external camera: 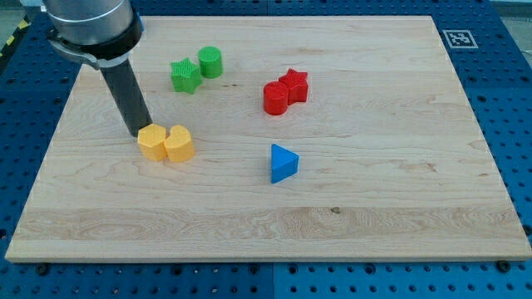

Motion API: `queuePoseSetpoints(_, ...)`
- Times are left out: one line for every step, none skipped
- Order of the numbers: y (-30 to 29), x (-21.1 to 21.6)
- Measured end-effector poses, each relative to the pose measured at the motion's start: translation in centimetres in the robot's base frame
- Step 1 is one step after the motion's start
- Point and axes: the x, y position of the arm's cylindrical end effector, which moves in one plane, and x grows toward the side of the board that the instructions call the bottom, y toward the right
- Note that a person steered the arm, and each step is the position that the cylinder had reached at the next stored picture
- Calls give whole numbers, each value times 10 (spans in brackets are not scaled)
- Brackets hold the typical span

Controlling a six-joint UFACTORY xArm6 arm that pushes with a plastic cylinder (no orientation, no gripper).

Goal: Slide the blue cube closer to the green circle

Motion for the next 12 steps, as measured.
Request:
queuePoseSetpoints(-17,-6)
queuePoseSetpoints(-64,-53)
queuePoseSetpoints(-82,-126)
queuePoseSetpoints(-82,-199)
queuePoseSetpoints(-82,-204)
queuePoseSetpoints(-112,-205)
queuePoseSetpoints(-129,-212)
queuePoseSetpoints(-123,-261)
queuePoseSetpoints(-112,-260)
queuePoseSetpoints(-85,-246)
queuePoseSetpoints(-55,-240)
queuePoseSetpoints(-27,-239)
